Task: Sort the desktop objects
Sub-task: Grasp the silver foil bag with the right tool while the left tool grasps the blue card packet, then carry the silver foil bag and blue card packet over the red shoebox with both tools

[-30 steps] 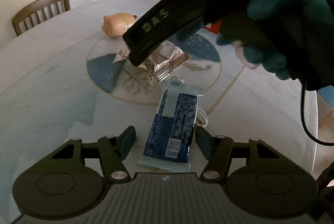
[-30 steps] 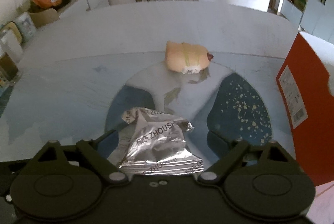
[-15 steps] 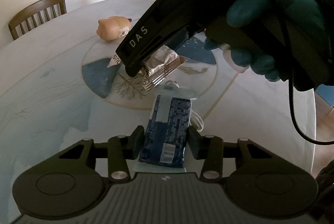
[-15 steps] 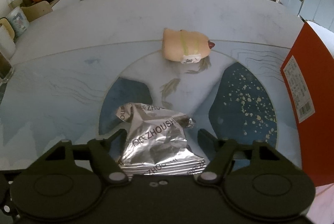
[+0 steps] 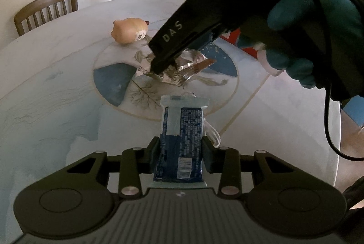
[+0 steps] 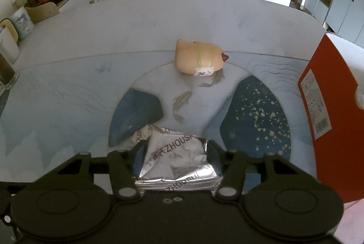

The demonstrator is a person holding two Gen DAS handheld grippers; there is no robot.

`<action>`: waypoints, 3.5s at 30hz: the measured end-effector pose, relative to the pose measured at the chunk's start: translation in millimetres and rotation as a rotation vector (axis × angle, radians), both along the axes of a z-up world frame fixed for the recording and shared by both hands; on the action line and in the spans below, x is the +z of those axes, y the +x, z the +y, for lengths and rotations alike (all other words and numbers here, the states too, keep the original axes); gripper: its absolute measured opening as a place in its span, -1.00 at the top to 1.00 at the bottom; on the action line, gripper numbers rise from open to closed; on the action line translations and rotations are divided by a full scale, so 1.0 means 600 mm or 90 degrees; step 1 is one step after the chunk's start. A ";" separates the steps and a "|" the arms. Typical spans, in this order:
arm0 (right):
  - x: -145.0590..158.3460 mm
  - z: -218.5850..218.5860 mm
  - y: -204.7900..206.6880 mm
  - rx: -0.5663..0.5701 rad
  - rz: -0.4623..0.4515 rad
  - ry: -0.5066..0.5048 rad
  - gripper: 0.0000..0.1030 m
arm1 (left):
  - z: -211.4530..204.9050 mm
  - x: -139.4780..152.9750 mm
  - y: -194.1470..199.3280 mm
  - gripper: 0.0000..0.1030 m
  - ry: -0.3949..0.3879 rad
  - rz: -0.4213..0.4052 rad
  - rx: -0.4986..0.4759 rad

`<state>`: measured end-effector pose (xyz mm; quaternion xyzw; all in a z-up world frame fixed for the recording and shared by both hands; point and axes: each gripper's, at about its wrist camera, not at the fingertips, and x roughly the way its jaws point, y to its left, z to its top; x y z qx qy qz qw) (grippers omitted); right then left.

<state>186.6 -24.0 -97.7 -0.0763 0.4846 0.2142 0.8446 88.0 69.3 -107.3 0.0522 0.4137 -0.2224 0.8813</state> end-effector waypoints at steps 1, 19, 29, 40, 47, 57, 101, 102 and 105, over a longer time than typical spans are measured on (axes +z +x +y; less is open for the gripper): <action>0.003 -0.002 -0.001 0.002 -0.001 0.002 -0.04 | 0.001 0.002 -0.001 0.29 -0.001 -0.001 0.001; 0.045 -0.032 -0.018 0.010 -0.025 0.035 0.04 | 0.007 0.031 -0.009 0.30 -0.009 -0.005 0.041; 0.098 -0.075 -0.041 0.015 -0.045 0.081 0.04 | 0.002 0.068 -0.017 0.30 -0.019 -0.014 0.061; 0.152 -0.158 -0.064 -0.002 -0.067 0.111 0.05 | -0.032 0.124 -0.024 0.30 -0.020 -0.028 0.080; 0.173 -0.215 -0.069 -0.016 -0.077 0.124 0.05 | -0.067 0.153 -0.022 0.30 -0.020 -0.042 0.081; 0.200 -0.302 -0.062 -0.041 -0.094 0.133 0.05 | -0.131 0.187 -0.004 0.30 -0.017 -0.065 0.074; 0.182 -0.579 0.075 -0.041 -0.094 0.113 0.04 | -0.444 0.207 0.214 0.30 0.061 -0.056 0.008; 0.181 -0.579 0.078 -0.038 -0.092 0.114 0.04 | -0.447 0.205 0.224 0.30 0.063 -0.049 0.007; 0.172 -0.576 0.085 -0.031 -0.088 0.116 0.04 | -0.453 0.193 0.256 0.30 0.069 -0.020 0.010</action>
